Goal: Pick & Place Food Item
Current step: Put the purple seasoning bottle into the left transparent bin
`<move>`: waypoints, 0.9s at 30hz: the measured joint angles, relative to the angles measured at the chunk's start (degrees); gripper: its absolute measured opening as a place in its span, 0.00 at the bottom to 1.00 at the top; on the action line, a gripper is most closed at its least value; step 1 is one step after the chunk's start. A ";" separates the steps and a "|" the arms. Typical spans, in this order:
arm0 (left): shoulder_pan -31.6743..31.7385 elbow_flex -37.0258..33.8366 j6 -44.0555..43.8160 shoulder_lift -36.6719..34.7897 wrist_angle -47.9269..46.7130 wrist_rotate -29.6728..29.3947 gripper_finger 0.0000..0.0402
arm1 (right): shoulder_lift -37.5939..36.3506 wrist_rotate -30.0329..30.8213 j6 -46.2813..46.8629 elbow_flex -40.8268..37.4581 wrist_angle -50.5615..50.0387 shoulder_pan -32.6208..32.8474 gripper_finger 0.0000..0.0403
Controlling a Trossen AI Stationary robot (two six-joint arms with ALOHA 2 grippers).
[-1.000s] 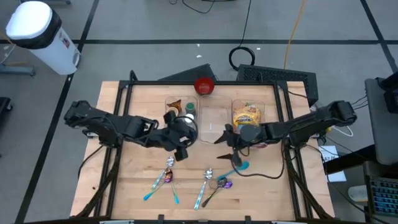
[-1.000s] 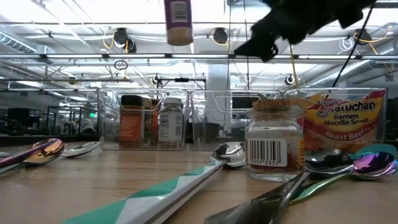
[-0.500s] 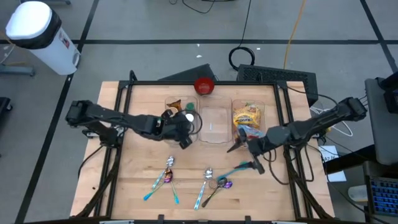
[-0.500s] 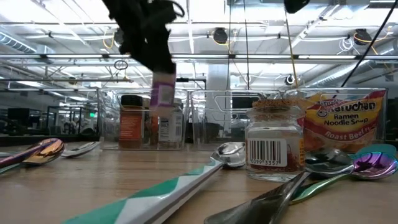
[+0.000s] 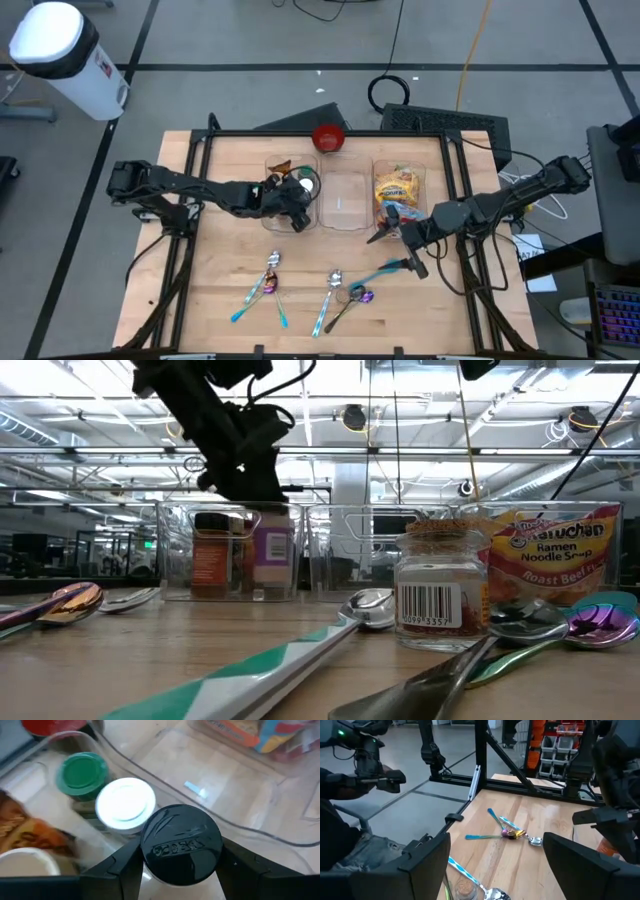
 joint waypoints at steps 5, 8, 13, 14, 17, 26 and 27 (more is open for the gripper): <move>0.47 -2.25 -0.50 0.00 4.28 1.36 0.53 | 0.00 0.07 0.00 0.00 0.00 0.00 0.78; 0.42 -2.51 -0.65 0.00 4.25 1.19 0.55 | 0.00 0.09 0.00 0.00 0.00 -0.02 0.78; 0.42 -2.51 -1.53 0.00 4.22 1.42 0.55 | 0.00 0.10 -0.37 0.00 0.00 -0.02 0.78; 0.42 -2.51 -1.61 0.00 4.14 1.40 0.55 | 0.00 0.11 -0.44 0.00 0.00 -0.02 0.78; 0.42 -2.51 -1.64 0.00 4.00 1.40 0.56 | 0.00 0.11 -0.44 0.00 0.00 -0.02 0.78; 0.42 -2.53 -3.34 1.56 4.07 1.85 0.56 | 0.00 0.10 -0.44 0.00 0.04 -0.02 0.78; 0.42 -2.51 -3.39 1.79 4.41 1.87 0.56 | 0.00 0.10 -0.44 0.00 0.04 -0.02 0.78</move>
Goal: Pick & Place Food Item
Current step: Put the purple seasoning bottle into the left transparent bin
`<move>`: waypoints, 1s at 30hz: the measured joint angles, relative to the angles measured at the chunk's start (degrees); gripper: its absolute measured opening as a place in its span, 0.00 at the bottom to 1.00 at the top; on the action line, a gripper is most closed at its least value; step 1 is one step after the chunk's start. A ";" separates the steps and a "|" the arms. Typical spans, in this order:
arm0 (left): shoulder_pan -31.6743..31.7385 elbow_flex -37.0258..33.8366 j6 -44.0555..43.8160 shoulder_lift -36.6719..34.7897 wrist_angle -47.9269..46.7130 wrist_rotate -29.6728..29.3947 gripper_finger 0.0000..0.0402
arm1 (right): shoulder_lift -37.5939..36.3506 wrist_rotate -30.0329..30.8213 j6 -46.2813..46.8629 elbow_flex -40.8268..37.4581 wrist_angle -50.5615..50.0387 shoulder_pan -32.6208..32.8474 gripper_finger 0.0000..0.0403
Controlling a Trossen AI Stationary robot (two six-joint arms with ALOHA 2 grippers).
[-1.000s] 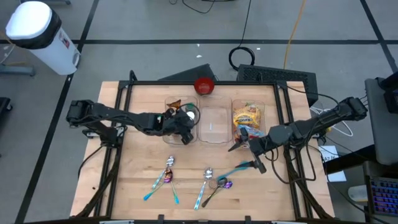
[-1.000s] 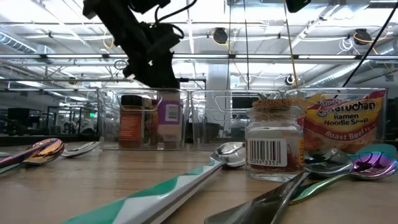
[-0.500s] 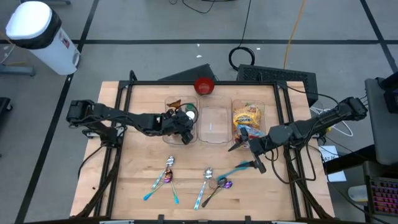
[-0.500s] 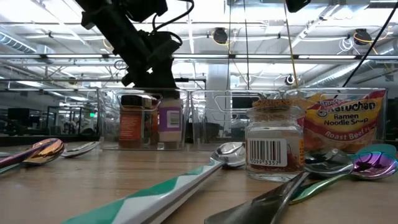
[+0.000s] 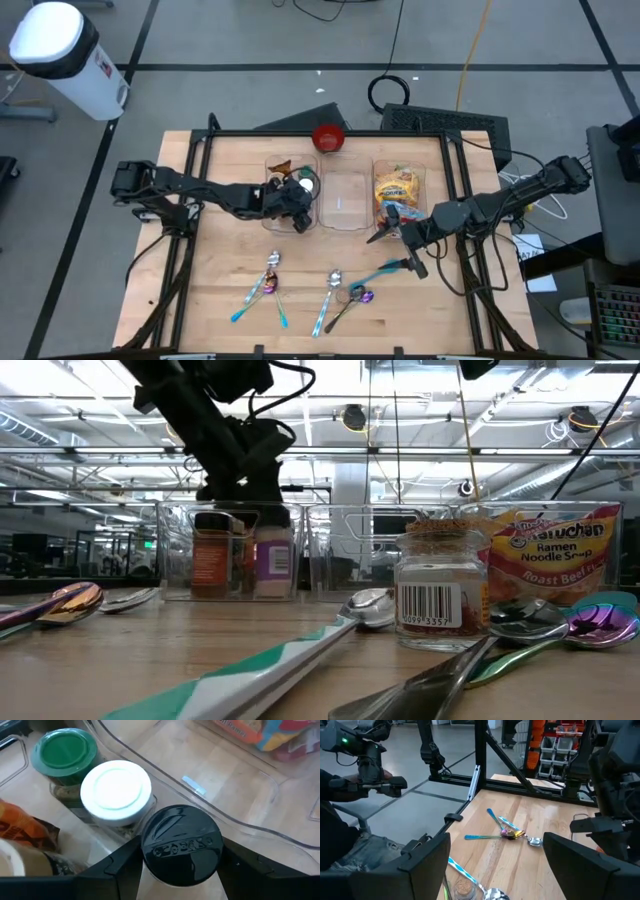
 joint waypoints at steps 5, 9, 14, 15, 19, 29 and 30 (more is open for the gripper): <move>-0.02 0.11 0.37 0.66 0.21 -0.16 0.56 | 0.00 -0.01 0.00 0.00 -0.03 0.00 0.78; -0.07 0.11 0.28 0.66 0.18 -0.20 0.56 | 0.00 -0.01 0.00 0.00 -0.02 0.00 0.78; -0.04 0.11 -0.66 0.66 -0.03 -0.21 0.57 | 0.00 -0.01 0.00 0.00 -0.02 -0.02 0.78; -0.07 0.11 -0.67 0.66 -0.03 -0.19 0.58 | 0.00 -0.01 0.00 0.00 -0.02 -0.01 0.78; -0.04 0.73 0.95 0.68 -0.69 2.19 0.65 | 0.00 -0.01 -0.08 0.00 -0.04 -0.02 0.78; 0.00 4.76 6.62 0.74 -2.58 6.39 0.71 | 0.00 -0.01 -0.43 0.00 -0.07 -0.02 0.78; 0.00 5.09 7.17 0.74 -3.25 5.80 0.71 | 0.00 -0.01 -0.42 0.00 -0.07 -0.02 0.78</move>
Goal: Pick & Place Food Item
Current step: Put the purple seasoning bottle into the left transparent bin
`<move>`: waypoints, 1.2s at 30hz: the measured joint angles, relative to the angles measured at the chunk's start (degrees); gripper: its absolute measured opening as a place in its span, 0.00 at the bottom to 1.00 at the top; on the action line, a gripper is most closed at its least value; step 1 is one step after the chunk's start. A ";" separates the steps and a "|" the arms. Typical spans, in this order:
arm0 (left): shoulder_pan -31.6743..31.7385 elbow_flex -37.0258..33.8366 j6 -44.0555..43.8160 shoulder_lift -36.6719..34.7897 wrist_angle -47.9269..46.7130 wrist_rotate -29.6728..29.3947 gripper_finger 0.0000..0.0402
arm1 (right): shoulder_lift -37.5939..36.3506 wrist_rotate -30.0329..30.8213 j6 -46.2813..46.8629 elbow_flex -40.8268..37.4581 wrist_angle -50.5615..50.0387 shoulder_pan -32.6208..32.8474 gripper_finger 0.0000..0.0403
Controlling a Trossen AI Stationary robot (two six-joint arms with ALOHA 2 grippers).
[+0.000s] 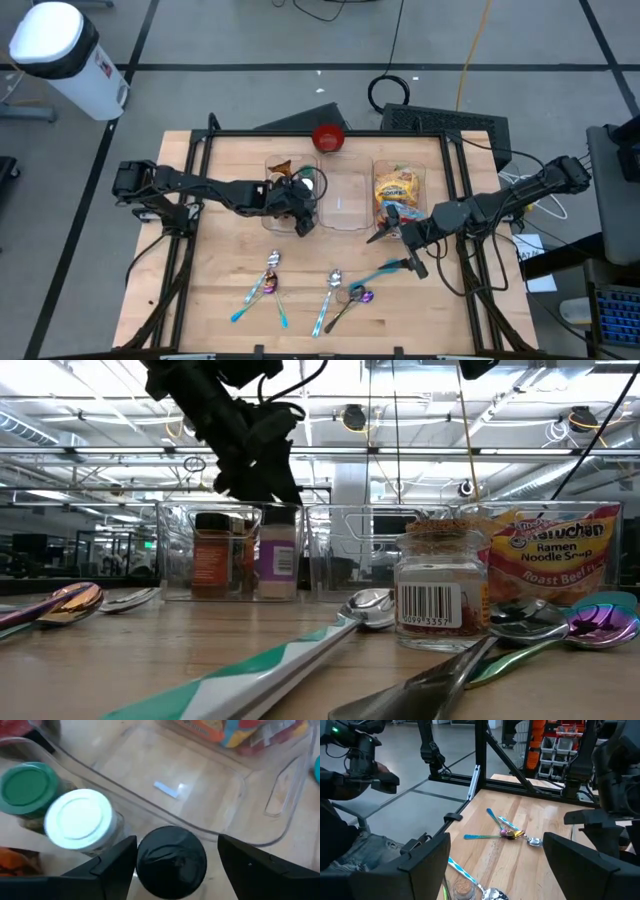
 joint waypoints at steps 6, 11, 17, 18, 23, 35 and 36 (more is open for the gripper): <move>0.00 0.11 0.42 -0.01 -1.80 -1.80 0.68 | 0.00 -0.14 -0.01 0.00 0.00 0.00 0.78; 0.00 0.11 -1.12 -0.02 -4.45 -1.85 0.69 | 0.00 -0.16 0.00 0.00 0.00 0.00 0.78; 0.00 0.11 0.04 -0.02 -5.07 -1.85 0.68 | 0.00 -0.17 0.00 0.00 0.00 0.00 0.78; 0.00 0.11 0.39 -0.02 -5.07 -1.85 0.68 | 0.00 -0.17 0.00 0.00 0.00 0.00 0.78; 0.01 0.11 0.82 -0.01 -5.03 -1.86 0.57 | 0.00 -0.17 0.00 0.00 0.00 0.00 0.78; 0.17 0.11 0.38 -0.02 -5.07 -8.19 0.55 | 0.00 -0.20 0.00 0.00 0.00 0.00 0.78; 0.17 0.11 0.32 -0.02 -5.07 -7.79 0.58 | 0.00 -0.20 0.00 0.00 0.00 0.00 0.78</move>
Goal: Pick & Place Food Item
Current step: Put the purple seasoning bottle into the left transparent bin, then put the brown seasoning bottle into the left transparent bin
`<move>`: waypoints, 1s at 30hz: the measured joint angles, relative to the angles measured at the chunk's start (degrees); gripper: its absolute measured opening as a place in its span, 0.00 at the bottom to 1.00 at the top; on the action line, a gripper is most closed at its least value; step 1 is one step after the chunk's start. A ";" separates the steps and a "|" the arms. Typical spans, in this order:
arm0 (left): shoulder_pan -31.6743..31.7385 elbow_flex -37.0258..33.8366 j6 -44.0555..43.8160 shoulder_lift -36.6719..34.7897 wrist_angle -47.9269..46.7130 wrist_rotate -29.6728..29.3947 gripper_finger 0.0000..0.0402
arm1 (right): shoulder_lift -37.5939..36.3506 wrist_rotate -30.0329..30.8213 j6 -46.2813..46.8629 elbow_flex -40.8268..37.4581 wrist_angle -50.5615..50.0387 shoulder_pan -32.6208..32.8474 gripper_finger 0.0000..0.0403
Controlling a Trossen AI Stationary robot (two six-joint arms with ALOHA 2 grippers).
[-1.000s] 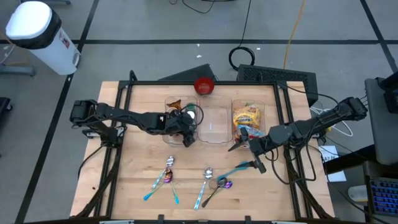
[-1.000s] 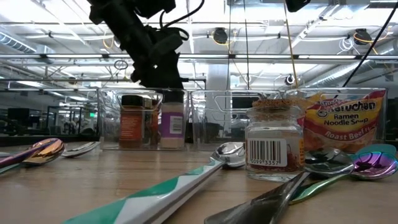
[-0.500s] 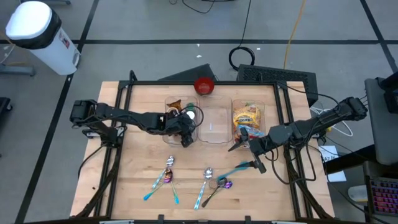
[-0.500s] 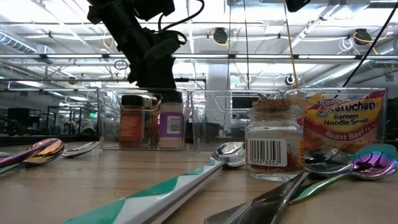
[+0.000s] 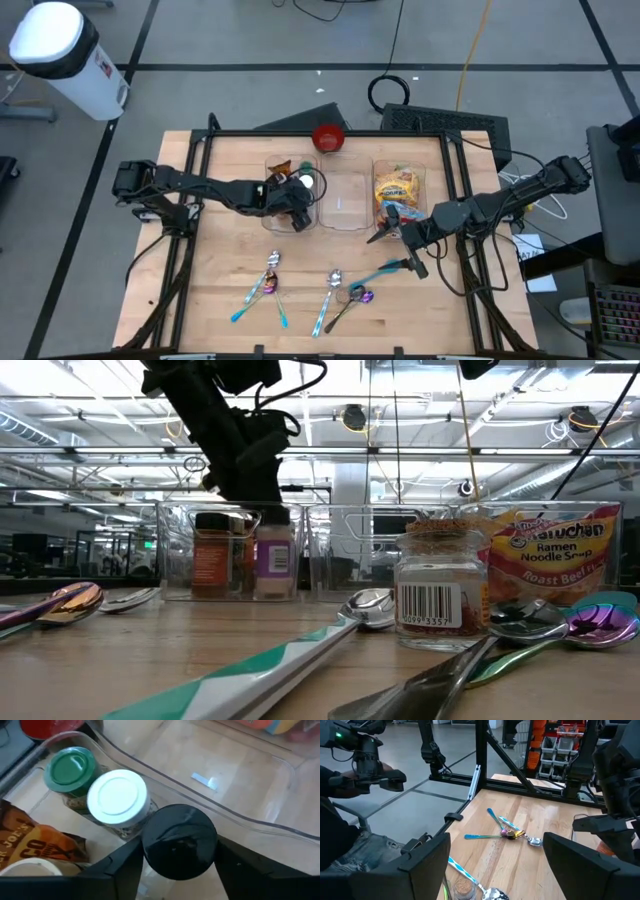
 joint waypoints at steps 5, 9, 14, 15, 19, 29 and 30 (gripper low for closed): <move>-0.02 0.00 -0.61 -0.02 0.17 0.76 0.69 | 0.00 0.00 0.00 0.00 0.00 0.00 0.78; 0.00 0.00 -0.52 -0.02 0.17 0.86 0.73 | 0.00 0.00 0.00 0.00 0.00 0.00 0.78; -0.02 0.00 1.72 -1.05 -0.19 0.90 0.74 | 0.02 0.00 0.00 0.00 0.00 0.00 0.78; -0.02 0.00 1.77 -1.50 0.12 0.84 0.73 | 0.00 0.00 0.00 0.00 -0.02 0.00 0.78; 0.00 0.00 2.04 -3.74 -0.64 0.56 0.72 | 0.02 0.00 0.00 0.00 -0.05 0.00 0.78; -4.51 0.00 -8.26 -9.75 8.40 16.15 0.72 | 0.02 -0.22 0.12 0.00 -0.68 0.02 0.78; -5.78 0.00 -7.56 -9.67 10.69 17.04 0.72 | 0.02 -0.22 0.11 0.00 -0.70 0.02 0.78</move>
